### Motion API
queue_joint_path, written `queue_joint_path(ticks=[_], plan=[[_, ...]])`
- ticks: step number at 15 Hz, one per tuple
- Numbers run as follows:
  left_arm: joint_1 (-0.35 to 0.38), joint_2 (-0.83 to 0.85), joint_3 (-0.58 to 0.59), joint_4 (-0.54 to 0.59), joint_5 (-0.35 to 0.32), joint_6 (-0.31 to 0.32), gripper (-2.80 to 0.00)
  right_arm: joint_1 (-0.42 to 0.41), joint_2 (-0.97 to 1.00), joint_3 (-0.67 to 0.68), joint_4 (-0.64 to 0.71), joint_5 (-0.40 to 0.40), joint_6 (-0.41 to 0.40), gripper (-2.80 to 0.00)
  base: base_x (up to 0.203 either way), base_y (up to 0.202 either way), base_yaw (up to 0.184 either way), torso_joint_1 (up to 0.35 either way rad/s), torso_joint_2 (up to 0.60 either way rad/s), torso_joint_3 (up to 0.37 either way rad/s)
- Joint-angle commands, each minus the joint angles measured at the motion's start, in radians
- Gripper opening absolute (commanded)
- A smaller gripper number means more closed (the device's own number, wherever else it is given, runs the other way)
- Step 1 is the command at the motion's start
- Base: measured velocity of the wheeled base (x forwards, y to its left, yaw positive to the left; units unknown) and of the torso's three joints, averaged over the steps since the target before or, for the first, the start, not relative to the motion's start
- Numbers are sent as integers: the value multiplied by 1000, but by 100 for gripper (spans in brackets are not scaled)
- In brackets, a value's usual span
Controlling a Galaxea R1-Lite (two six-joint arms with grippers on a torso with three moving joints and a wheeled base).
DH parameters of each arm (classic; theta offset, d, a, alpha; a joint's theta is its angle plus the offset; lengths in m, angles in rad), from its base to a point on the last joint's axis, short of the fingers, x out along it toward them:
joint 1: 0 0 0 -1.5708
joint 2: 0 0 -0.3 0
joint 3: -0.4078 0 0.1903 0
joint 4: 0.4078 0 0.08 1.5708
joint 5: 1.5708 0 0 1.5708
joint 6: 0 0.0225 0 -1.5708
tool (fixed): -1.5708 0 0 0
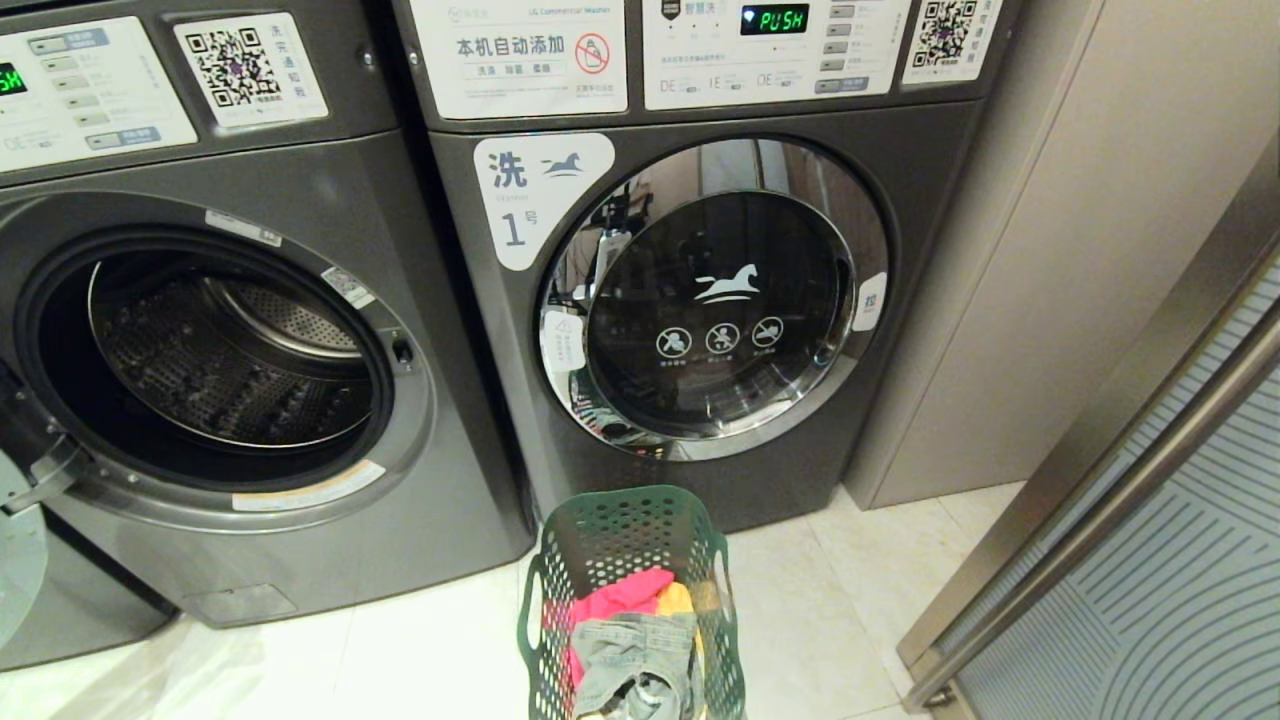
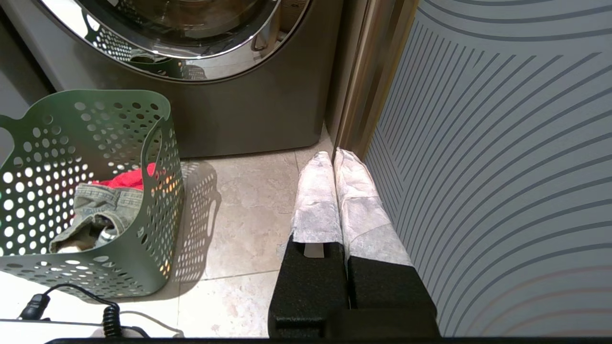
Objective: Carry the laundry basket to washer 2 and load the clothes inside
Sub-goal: Open the lid of the washing machine, then place the clothes into the washing machine
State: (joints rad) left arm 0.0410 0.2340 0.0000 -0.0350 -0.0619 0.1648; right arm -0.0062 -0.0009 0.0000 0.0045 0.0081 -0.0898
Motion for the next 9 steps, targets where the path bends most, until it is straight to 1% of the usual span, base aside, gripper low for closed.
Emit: queue_joint_path(ticks=[1, 2, 3, 4, 5, 6, 9], plan=[[-20, -149, 9, 3, 3, -5, -280, 0, -1, 0, 0, 1, -1, -280, 0, 0, 0, 0, 0, 0], [-25, -210, 9, 2, 7, -11, -280, 0, -1, 0, 0, 0, -1, -280, 0, 0, 0, 0, 0, 0], [-28, -239, 10, 4, 13, -33, -280, 0, -1, 0, 0, 1, -1, -280, 0, 0, 0, 0, 0, 0], [-31, -239, 10, 6, 33, -109, -280, 0, -1, 0, 0, 1, -1, -280, 0, 0, 0, 0, 0, 0], [-33, -235, 11, 6, 58, -168, -280, 0, -1, 0, 0, 0, -1, -280, 0, 0, 0, 0, 0, 0], [-33, -236, 11, 6, 62, -185, -280, 0, -1, 0, 0, 1, -1, -280, 0, 0, 0, 0, 0, 0], [-33, -234, 11, 6, 62, -182, -280, 0, -1, 0, 0, 0, -1, -280, 0, 0, 0, 0, 0, 0]])
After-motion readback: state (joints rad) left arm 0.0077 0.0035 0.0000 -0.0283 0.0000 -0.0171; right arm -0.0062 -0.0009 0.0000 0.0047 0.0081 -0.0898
